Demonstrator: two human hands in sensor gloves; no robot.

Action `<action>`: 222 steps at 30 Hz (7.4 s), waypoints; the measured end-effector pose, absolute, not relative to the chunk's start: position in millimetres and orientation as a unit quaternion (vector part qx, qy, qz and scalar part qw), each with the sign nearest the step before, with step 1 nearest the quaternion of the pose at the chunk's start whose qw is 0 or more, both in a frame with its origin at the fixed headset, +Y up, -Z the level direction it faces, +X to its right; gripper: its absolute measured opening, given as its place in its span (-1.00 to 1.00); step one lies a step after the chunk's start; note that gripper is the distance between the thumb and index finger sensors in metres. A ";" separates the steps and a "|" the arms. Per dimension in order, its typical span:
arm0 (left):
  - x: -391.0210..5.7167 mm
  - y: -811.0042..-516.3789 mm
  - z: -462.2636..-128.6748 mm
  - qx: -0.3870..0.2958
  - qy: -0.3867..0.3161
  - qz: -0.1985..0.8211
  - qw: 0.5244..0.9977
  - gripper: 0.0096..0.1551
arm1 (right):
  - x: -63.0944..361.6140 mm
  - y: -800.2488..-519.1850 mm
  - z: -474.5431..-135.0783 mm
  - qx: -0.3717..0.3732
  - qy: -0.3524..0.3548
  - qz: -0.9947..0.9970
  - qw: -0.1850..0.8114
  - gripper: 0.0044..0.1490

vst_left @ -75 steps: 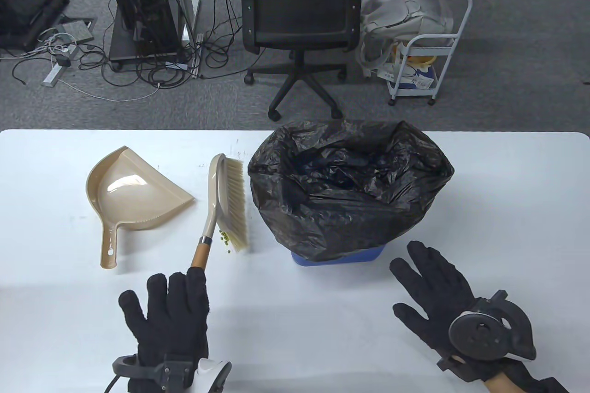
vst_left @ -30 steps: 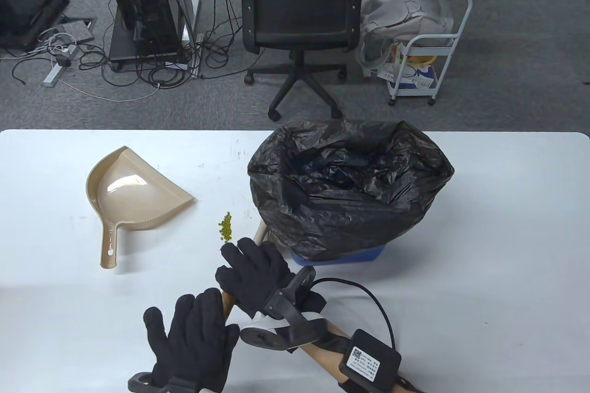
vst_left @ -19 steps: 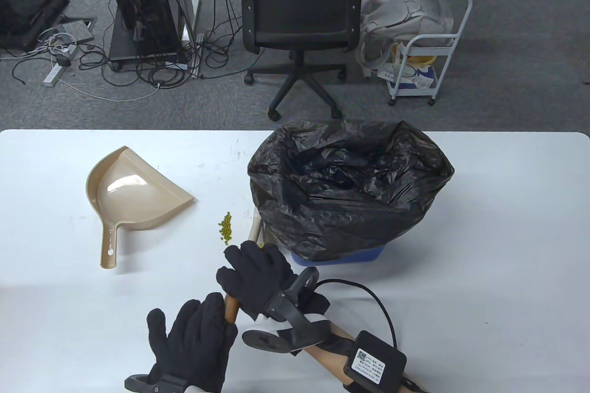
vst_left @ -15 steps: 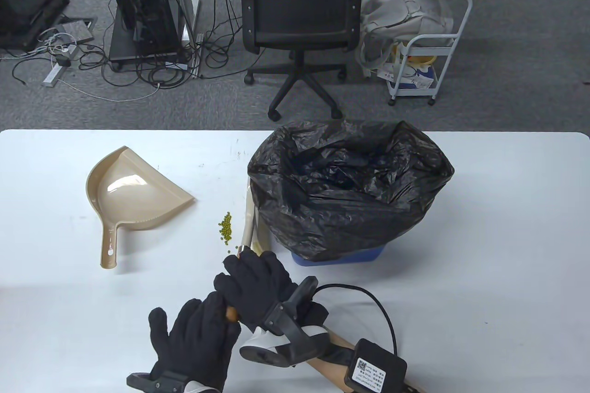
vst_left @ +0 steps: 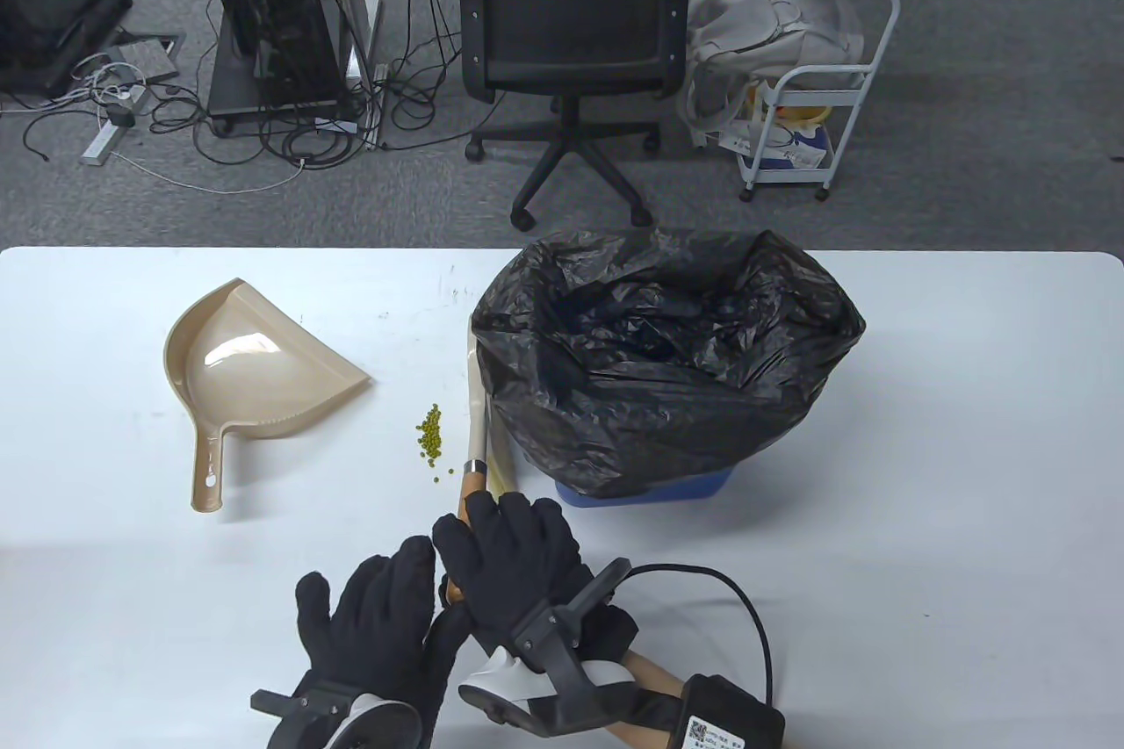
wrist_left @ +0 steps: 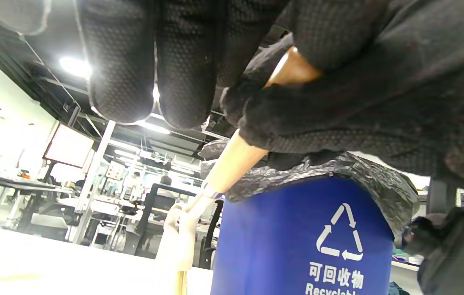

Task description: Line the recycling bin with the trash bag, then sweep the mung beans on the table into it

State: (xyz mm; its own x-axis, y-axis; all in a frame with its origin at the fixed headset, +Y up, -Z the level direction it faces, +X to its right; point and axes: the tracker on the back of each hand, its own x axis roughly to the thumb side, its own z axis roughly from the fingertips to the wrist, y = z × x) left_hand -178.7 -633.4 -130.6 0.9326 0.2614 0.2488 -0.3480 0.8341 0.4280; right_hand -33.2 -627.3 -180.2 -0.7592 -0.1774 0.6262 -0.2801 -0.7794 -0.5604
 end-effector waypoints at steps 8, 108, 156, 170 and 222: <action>-214.1 -638.6 -165.0 0.209 -0.074 0.121 0.968 -0.09 | -1.5 -613.6 -189.1 0.285 -0.286 0.910 0.094 -0.31; -369.8 -738.6 -327.3 -0.005 0.220 0.017 0.975 -0.13 | 22.1 -629.8 -203.3 0.295 -0.284 0.907 0.093 -0.27; -361.7 -735.6 -233.9 -0.045 0.075 -0.004 0.996 -0.05 | 25.4 -633.1 -200.6 0.290 -0.291 0.906 0.102 -0.27; -373.0 -750.2 -243.1 -0.073 0.106 0.009 0.992 0.12 | 29.9 -631.9 -208.6 0.282 -0.286 0.908 0.123 -0.27; -340.7 -746.2 -256.2 -0.068 0.042 0.005 0.997 -0.13 | -16.7 -609.1 -247.5 0.358 -0.241 0.891 0.140 -0.34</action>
